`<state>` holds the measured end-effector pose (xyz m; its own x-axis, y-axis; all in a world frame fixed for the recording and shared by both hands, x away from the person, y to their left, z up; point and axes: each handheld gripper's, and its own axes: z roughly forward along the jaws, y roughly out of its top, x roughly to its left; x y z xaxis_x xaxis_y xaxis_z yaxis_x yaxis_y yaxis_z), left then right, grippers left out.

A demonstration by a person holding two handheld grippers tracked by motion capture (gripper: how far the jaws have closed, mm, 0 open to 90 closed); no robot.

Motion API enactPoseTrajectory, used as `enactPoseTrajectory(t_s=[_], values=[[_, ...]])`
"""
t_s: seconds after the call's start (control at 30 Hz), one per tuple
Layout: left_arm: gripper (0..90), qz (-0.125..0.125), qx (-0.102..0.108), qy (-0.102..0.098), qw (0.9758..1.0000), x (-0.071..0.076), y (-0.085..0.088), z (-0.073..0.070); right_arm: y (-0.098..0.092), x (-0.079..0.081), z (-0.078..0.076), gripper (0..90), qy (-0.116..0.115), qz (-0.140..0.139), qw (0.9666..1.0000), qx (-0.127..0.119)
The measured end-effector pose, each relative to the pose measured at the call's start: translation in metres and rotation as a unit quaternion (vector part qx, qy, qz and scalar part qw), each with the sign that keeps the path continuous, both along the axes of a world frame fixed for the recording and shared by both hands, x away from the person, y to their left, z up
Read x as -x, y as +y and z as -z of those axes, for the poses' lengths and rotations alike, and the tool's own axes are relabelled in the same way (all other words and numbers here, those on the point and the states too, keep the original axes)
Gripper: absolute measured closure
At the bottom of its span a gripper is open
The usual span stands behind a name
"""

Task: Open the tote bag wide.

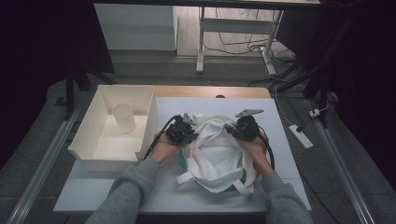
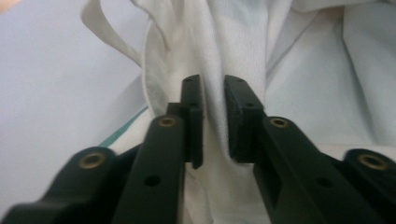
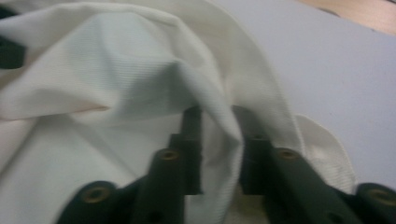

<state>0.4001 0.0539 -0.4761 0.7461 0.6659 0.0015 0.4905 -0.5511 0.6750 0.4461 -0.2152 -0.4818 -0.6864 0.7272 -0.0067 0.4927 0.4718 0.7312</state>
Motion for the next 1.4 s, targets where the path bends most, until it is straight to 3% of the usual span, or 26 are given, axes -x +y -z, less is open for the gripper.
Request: enactPoseTrajectory(t_s=[0.1, 0.2, 0.37, 0.47, 0.57, 0.63, 0.8, 0.97, 1.17, 1.3, 1.4], values=[[70.3, 0.003, 0.018, -0.015, 0.9997, 0.005, 0.004, -0.010, 0.001, 0.012, -0.013, 56.7, -0.028, -0.013, 0.9995, -0.001], [65.7, 0.007, 0.033, -0.033, 0.9989, 0.011, 0.005, -0.019, -0.002, 0.029, -0.032, 50.5, -0.052, -0.028, 0.9980, -0.023], [60.5, 0.031, 0.038, -0.050, 0.9975, 0.019, -0.003, -0.029, 0.000, 0.061, -0.049, 44.3, -0.033, -0.078, 0.9963, -0.017], [58.6, 0.042, 0.030, -0.053, 0.9972, 0.020, -0.015, -0.028, 0.002, 0.080, -0.049, 43.7, -0.021, -0.097, 0.9950, -0.013], [55.6, 0.051, 0.008, -0.054, 0.9972, 0.014, -0.028, -0.024, 0.002, 0.098, -0.044, 43.4, -0.010, -0.113, 0.9935, -0.012], [54.6, 0.050, 0.008, -0.051, 0.9974, 0.009, -0.034, -0.022, 0.004, 0.111, -0.039, 43.0, -0.004, -0.126, 0.9920, -0.012], [52.2, 0.040, -0.026, -0.029, 0.9984, -0.009, -0.048, -0.013, 0.013, 0.131, -0.033, 41.7, 0.005, -0.160, 0.9870, 0.002], [51.1, 0.038, -0.039, -0.019, 0.9983, -0.014, -0.050, -0.007, 0.022, 0.136, -0.027, 40.9, 0.013, -0.182, 0.9830, 0.014], [51.2, 0.045, -0.084, -0.013, 0.9954, -0.015, -0.057, 0.004, 0.030, 0.131, -0.012, 39.6, 0.041, -0.191, 0.9803, 0.031], [65.4, 0.042, -0.095, -0.005, 0.9946, -0.018, -0.057, 0.009, 0.037, 0.131, -0.001, 38.6, 0.058, -0.198, 0.9773, 0.049], [79.8, 0.046, -0.088, 0.013, 0.9950, -0.022, -0.056, 0.013, 0.039, 0.127, 0.004, 38.7, 0.060, -0.194, 0.9777, 0.054]])
